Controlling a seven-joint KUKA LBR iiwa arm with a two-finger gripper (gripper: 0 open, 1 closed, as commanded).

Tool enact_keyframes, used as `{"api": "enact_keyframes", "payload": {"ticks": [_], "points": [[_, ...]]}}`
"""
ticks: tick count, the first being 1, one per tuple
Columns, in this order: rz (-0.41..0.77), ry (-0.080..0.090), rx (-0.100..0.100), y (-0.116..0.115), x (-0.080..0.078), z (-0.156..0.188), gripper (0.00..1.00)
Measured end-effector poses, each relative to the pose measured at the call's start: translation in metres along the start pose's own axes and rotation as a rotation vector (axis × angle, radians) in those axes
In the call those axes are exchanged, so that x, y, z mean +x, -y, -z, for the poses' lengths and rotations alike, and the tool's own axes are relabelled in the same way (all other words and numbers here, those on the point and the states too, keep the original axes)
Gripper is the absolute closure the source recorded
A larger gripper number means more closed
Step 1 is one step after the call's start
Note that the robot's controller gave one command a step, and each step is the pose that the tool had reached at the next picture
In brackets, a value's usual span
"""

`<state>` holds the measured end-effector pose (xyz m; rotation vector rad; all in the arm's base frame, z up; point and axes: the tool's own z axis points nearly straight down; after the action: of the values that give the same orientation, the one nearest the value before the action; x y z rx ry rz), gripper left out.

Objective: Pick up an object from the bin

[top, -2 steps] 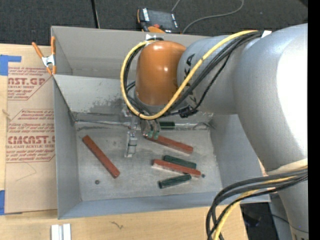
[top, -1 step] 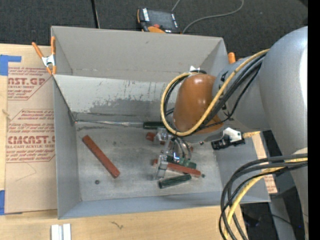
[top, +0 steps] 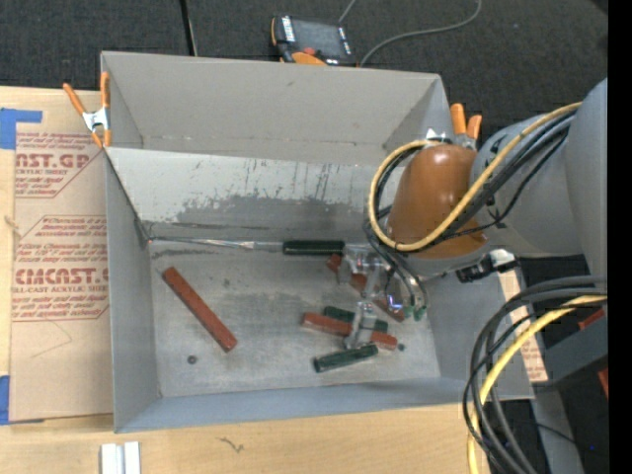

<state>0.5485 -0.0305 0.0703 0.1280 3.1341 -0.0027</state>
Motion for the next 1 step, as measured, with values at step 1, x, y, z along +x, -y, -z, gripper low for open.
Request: {"api": "enact_keyframes", "payload": {"ticks": [1], "points": [[0.003, 0.011, -0.004, -0.0039, -0.0032, 0.0043, 1.00]]}}
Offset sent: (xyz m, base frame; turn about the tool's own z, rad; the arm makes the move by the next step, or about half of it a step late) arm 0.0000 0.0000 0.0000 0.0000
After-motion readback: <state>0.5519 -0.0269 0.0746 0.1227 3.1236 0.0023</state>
